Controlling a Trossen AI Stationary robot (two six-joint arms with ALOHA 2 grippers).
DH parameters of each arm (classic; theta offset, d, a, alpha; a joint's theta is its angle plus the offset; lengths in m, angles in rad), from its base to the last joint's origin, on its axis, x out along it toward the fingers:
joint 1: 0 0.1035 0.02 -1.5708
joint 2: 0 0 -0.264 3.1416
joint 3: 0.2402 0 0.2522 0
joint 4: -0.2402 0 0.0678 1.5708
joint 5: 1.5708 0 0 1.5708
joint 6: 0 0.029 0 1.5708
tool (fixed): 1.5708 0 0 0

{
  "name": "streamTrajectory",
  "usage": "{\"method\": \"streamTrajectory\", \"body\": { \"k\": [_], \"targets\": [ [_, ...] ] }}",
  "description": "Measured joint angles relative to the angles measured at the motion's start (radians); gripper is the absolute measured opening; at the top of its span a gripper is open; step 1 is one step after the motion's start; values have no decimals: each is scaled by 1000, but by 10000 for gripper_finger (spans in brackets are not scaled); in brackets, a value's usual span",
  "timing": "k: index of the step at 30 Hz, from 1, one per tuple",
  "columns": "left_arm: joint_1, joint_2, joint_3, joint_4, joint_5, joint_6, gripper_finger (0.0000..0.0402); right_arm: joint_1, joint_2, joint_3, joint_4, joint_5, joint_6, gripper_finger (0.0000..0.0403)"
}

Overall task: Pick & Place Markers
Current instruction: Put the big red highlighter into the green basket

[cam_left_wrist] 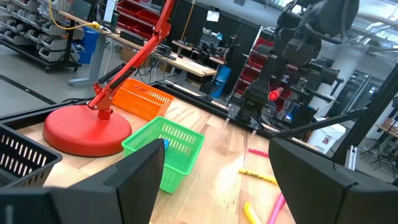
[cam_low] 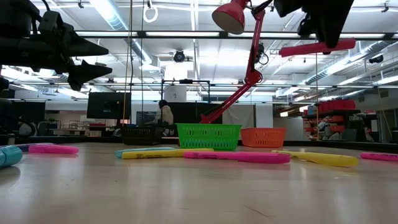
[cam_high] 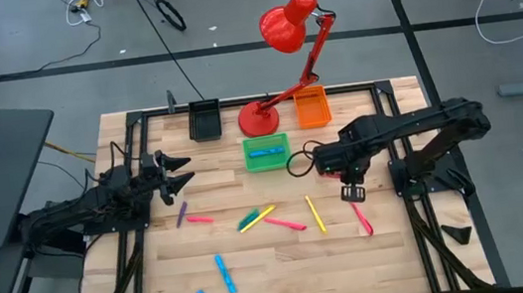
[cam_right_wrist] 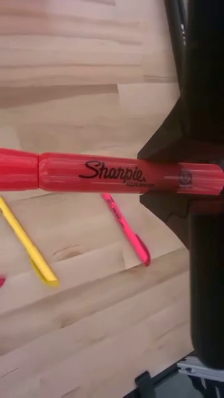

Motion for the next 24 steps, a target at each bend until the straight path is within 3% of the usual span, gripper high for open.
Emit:
{"method": "streamTrajectory", "body": {
  "k": [10,24],
  "targets": [
    [0,0,0,0,0,0,296,-93,113,66,0,35,-141,48],
    [0,0,0,0,0,0,296,-173,371,367,-17,31,-234,48]
  ]
}}
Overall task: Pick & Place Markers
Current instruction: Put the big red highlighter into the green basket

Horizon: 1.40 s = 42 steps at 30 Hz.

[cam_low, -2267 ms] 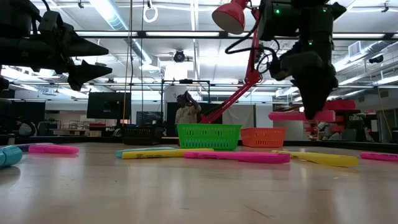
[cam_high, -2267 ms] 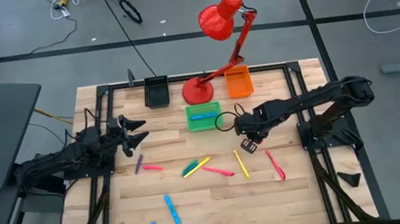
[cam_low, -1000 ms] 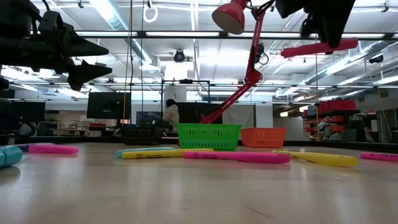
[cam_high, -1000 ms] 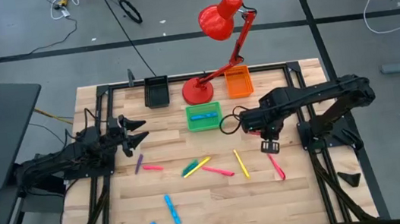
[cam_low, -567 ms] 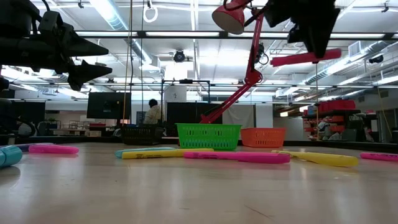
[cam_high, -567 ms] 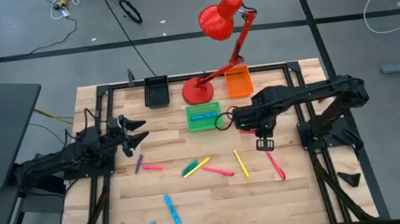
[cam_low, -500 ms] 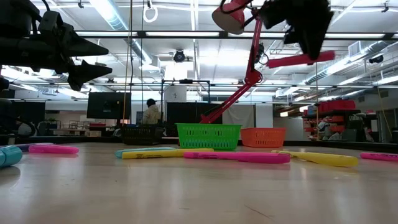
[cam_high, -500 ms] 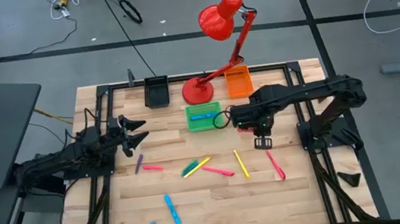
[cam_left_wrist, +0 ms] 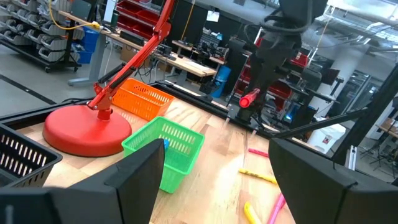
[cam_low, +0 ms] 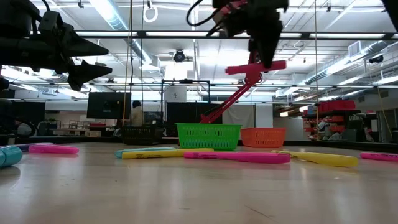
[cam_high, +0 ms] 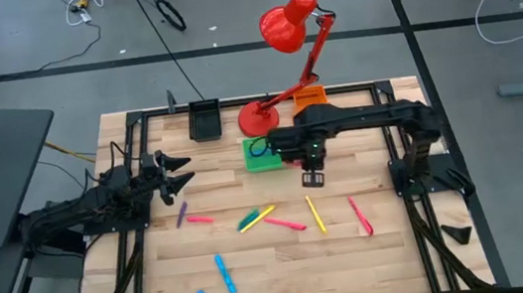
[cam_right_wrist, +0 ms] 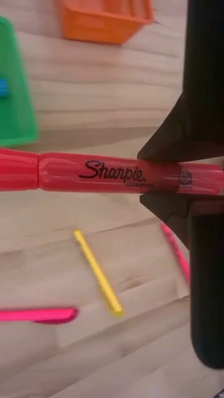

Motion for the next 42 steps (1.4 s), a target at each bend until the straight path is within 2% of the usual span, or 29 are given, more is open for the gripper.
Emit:
{"method": "streamTrajectory", "body": {
  "k": [9,17,29,42],
  "targets": [
    [0,0,0,0,0,0,296,-48,148,166,-11,-6,-86,48],
    [0,0,0,0,0,0,296,-88,224,268,-27,-4,-161,48],
    [0,0,0,0,0,0,296,-151,272,333,-27,39,-256,48],
    [0,0,0,0,0,0,296,-169,275,336,41,42,-306,47]
  ]
}}
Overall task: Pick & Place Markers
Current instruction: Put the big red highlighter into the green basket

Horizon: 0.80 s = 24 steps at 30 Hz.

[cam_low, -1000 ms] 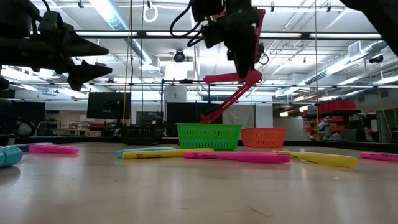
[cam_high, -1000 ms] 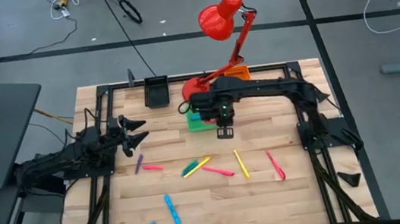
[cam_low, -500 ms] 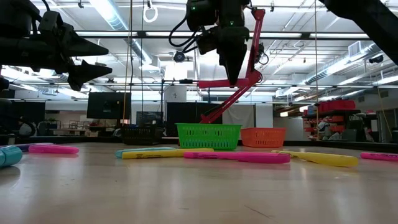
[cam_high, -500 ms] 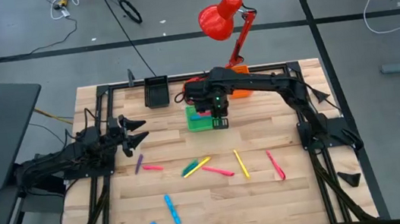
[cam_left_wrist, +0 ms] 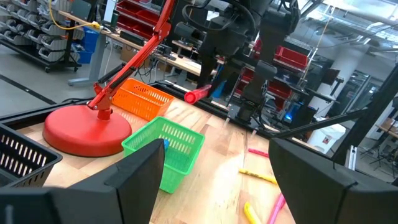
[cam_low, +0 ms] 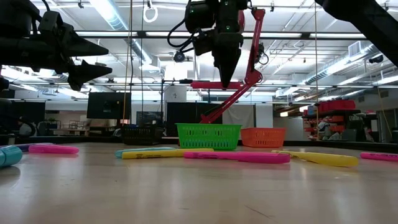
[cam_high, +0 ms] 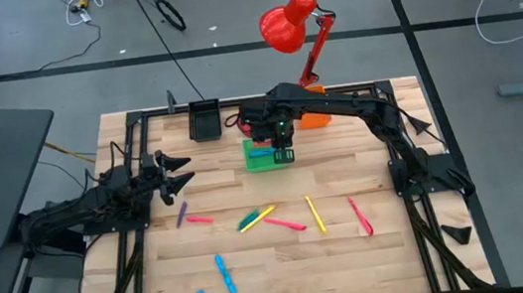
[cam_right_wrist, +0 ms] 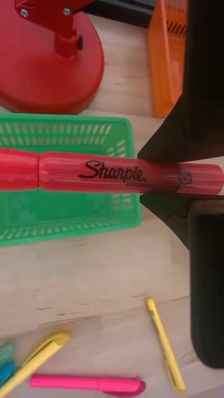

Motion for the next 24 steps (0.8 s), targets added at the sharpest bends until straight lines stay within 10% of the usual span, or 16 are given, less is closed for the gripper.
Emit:
{"method": "streamTrajectory", "body": {
  "k": [24],
  "targets": [
    [0,0,0,0,0,0,296,1,117,-57,142,33,-69,47]
  ]
}}
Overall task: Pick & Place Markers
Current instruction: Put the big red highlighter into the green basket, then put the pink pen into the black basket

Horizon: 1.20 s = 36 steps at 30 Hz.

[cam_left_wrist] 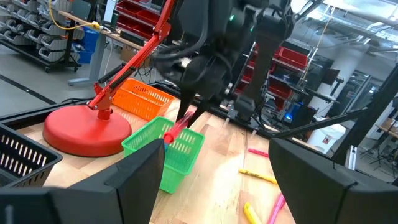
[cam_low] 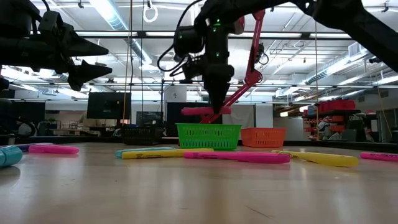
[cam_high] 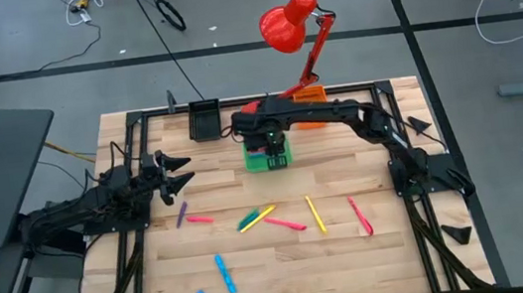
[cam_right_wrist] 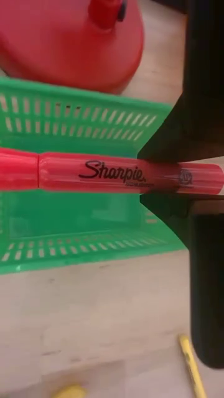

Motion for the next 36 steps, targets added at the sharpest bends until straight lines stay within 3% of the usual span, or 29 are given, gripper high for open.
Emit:
{"method": "streamTrajectory", "body": {
  "k": [22,31,36],
  "targets": [
    [0,0,0,0,0,0,296,-16,118,0,49,-3,1,52],
    [0,0,0,0,0,0,296,-16,118,0,49,-29,17,165],
    [0,0,0,0,0,0,296,-17,117,0,49,-29,17,208]
  ]
}}
